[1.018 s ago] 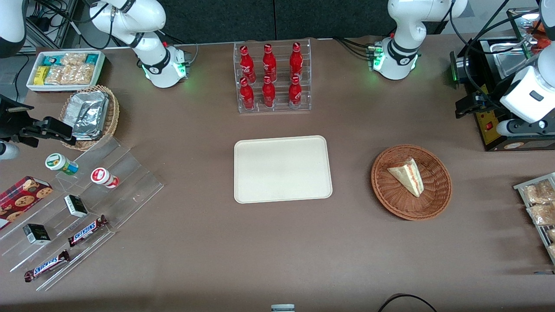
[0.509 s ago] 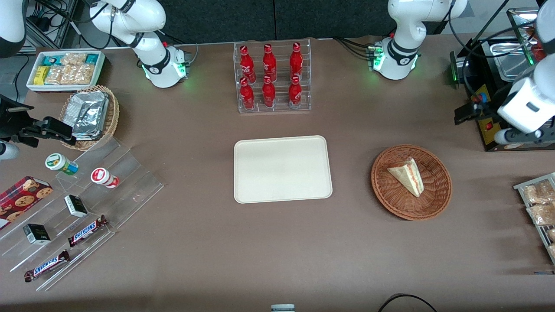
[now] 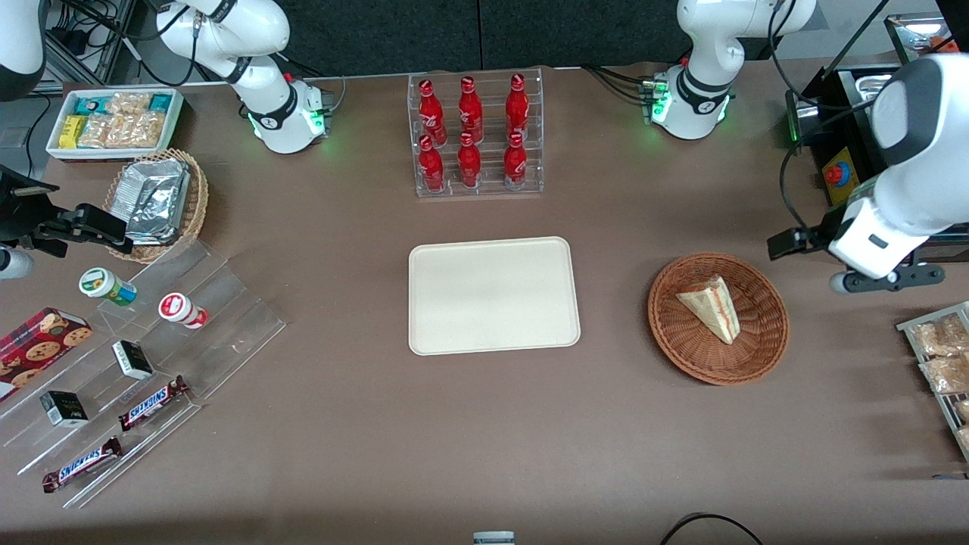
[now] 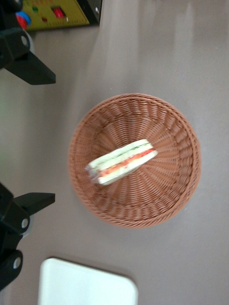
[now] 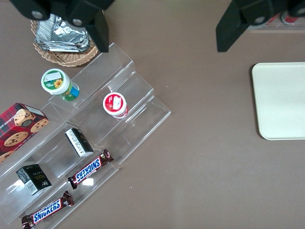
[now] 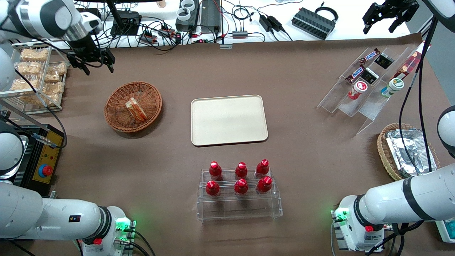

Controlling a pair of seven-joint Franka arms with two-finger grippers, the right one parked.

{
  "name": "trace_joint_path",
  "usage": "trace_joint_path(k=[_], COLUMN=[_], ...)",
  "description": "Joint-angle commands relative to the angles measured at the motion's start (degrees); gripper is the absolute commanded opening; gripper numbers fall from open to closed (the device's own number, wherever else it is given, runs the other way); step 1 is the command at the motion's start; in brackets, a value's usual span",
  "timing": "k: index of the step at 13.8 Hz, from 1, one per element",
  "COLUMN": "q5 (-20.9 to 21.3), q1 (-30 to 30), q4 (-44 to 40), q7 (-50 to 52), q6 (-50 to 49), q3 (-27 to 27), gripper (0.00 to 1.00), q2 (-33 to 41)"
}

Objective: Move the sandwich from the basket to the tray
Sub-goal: 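Lower the open left gripper around the wrapped sandwich in the basket, then close the left gripper on the sandwich and lift it from the basket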

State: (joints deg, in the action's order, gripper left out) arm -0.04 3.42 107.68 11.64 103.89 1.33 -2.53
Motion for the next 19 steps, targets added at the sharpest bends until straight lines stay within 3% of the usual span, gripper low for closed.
trace_joint_path(k=[1, 6, 15, 19], q5=[0.3, -0.2, -0.3, -0.3], q1=[0.0, 1.8, 4.0, 4.1], q4=[10.3, 21.3, 27.8, 27.8], q7=[9.2, 22.3, 23.3, 23.5], q6=[10.2, 30.5, 47.3, 48.6], q3=[-0.1, -0.8, -0.9, -0.9], gripper=[1.00, 1.00, 1.00, 0.99], q2=[3.5, 2.3, -5.3, -7.4])
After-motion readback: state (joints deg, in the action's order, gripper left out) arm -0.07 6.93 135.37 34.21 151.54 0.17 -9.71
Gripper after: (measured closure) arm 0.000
